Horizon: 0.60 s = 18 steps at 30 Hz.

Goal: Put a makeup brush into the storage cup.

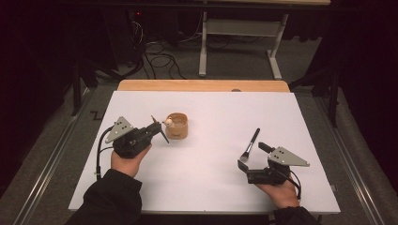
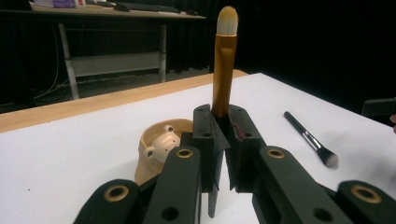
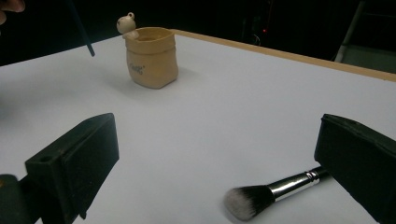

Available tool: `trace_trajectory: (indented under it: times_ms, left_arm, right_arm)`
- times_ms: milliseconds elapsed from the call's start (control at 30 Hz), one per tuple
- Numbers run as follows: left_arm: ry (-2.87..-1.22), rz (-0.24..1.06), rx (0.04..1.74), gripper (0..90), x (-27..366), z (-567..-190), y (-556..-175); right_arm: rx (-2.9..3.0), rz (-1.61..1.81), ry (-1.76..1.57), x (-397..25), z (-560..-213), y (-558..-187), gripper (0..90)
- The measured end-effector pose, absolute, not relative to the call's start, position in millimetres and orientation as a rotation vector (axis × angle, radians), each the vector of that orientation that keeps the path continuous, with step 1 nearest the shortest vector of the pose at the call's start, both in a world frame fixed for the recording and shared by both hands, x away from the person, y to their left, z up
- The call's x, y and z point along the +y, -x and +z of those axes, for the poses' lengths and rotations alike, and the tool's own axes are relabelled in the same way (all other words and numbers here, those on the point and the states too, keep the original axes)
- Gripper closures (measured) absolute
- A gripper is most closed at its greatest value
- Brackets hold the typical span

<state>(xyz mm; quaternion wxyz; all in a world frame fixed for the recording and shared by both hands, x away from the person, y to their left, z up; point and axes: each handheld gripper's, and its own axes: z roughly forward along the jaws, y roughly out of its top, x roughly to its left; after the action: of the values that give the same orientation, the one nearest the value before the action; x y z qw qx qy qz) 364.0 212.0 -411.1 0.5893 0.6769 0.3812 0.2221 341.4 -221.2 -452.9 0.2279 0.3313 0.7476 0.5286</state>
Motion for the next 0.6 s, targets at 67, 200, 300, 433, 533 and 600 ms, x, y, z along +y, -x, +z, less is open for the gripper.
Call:
trace_trajectory:
  times_ms: [67,200,300,433,533,600]
  left_arm:
    - [-1.577,0.521,0.889,83.4,209.7,-409.3,-366.7]
    - [-1.575,0.528,0.883,83.4,204.9,-403.4,-372.8]
    - [-1.573,0.534,0.874,83.4,200.7,-398.2,-377.7]
    - [-1.579,0.546,0.864,83.4,191.9,-391.2,-385.4]
    - [-1.583,0.562,0.863,83.4,188.2,-385.9,-391.4]
    - [-1.581,0.558,0.864,83.4,185.9,-383.3,-395.0]
  right_arm:
    - [2.060,1.455,-0.917,-222.2,-453.3,-341.8,0.4]
    - [2.053,1.458,-0.911,-222.1,-452.7,-342.5,0.4]
    - [2.067,1.450,-0.908,-221.1,-453.8,-342.1,0.4]
    - [2.064,1.456,-0.909,-220.8,-453.6,-342.2,0.5]
    - [2.059,1.455,-0.911,-221.2,-453.7,-342.0,0.4]
    - [2.057,1.458,-0.911,-221.6,-453.6,-342.2,0.5]
